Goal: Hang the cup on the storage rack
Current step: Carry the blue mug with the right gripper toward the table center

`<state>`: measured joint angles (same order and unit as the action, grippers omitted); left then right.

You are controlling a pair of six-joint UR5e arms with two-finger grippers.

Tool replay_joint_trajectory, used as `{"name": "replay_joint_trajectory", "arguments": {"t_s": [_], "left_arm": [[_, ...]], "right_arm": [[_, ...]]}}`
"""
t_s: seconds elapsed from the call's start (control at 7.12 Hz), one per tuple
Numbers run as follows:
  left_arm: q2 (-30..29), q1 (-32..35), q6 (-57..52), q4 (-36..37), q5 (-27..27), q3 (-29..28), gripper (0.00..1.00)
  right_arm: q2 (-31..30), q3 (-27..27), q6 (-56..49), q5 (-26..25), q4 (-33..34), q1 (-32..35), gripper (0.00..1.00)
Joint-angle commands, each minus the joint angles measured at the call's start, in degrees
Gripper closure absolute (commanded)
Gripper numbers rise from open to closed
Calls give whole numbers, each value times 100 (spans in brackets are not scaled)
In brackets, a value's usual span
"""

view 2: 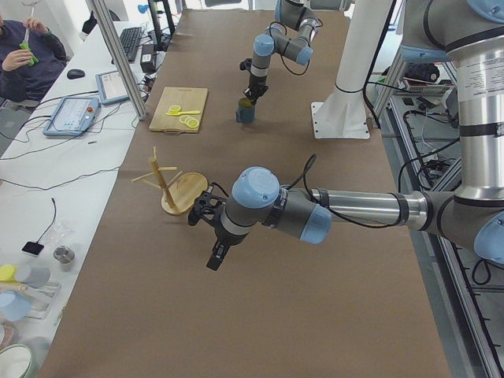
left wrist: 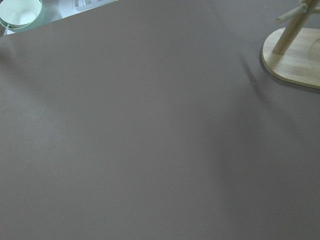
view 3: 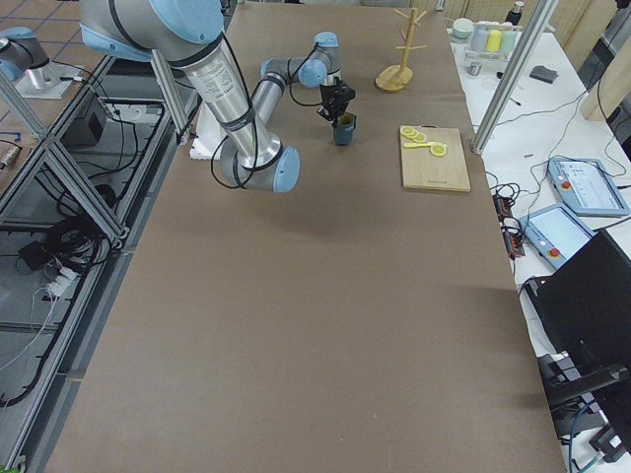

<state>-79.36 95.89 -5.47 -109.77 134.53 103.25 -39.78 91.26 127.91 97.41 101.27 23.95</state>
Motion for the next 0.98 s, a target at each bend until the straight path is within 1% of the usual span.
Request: {"name": "replay_joint_trajectory", "arguments": {"t_s": [0.0,0.14,0.28,0.42,0.56,0.7,0.84], "left_arm": [[0,0,-7,0,3,-24,1],[0,0,-7,0,3,-15,1],[0,0,-7,0,3,-24,1],[0,0,-7,0,3,-15,1],[0,0,-7,0,3,-24,1],[0,0,-7,0,3,-15,1],[0,0,-16,-9,12,2,1]], "right_arm": [[84,-30,-55,6,-10,-74,84],[67,-30,-64,-3,-10,-74,76],[66,-21,-108,-3,7,-74,36],[49,40,-370,6,25,-66,0],[31,110,-598,6,25,-22,0],[-21,294,-879,15,34,57,0],[-143,609,-1108,41,34,162,0]]}}
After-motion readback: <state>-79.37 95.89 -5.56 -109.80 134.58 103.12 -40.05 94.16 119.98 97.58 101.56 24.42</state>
